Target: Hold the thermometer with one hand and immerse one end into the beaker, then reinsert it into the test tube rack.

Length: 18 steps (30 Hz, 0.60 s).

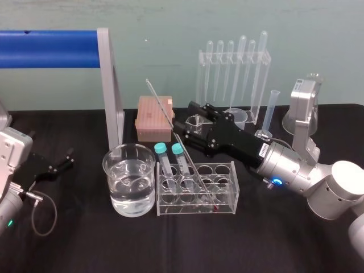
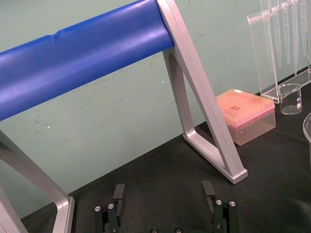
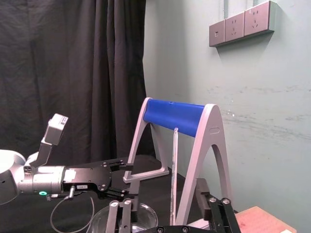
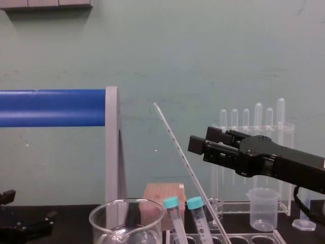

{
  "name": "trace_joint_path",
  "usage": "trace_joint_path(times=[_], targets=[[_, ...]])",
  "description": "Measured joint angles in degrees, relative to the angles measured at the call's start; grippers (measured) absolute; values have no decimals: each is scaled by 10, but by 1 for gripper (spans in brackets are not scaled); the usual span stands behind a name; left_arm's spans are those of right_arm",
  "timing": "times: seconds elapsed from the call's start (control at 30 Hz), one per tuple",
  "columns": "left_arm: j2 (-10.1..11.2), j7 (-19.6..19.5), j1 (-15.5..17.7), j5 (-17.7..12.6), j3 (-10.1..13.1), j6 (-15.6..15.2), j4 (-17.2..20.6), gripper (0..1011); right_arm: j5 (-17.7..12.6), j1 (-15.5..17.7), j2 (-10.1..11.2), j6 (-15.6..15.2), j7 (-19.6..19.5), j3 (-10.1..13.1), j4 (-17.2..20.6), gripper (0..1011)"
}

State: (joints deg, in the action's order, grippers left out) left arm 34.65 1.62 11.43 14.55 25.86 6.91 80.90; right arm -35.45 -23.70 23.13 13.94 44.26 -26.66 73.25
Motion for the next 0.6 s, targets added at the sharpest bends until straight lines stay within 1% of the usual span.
trace_joint_path(times=[0.03,0.1,0.13,0.17,0.23,0.27,0.3,0.33,0.37,0.4,0.47,0.5,0.53,0.57,0.6], targets=[[0,0,0,0,0,0,0,1008,0,0,0,0,0,0,0,749],[0,0,0,0,0,0,0,1008,-1,1,0,0,0,1,2,786],[0,0,0,0,0,0,0,1008,-2,2,1,-1,-1,2,5,839],[0,0,0,0,0,0,0,1008,-3,5,4,-1,-6,6,13,839],[0,0,0,0,0,0,0,1008,-3,10,9,-3,-16,12,26,911],[0,0,0,0,0,0,0,1008,-3,20,16,-6,-33,22,44,927],[0,0,0,0,0,0,0,1008,-3,20,16,-6,-33,22,44,934],[0,0,0,0,0,0,0,1008,-2,32,25,-14,-56,34,65,985],[0,0,0,0,0,0,0,1008,-2,41,31,-19,-69,42,76,1003],[0,0,0,0,0,0,0,1008,-2,62,44,-35,-102,60,101,1002],[0,0,0,0,0,0,0,1008,-1,80,53,-50,-131,74,120,1003],[0,0,0,0,0,0,0,1008,1,104,64,-67,-164,91,137,1003],[0,0,0,0,0,0,0,1008,3,115,68,-75,-179,99,143,1003],[0,0,0,0,0,0,0,1008,7,133,73,-92,-209,111,153,1002],[0,0,0,0,0,0,0,1008,7,133,73,-92,-209,111,153,1002]])
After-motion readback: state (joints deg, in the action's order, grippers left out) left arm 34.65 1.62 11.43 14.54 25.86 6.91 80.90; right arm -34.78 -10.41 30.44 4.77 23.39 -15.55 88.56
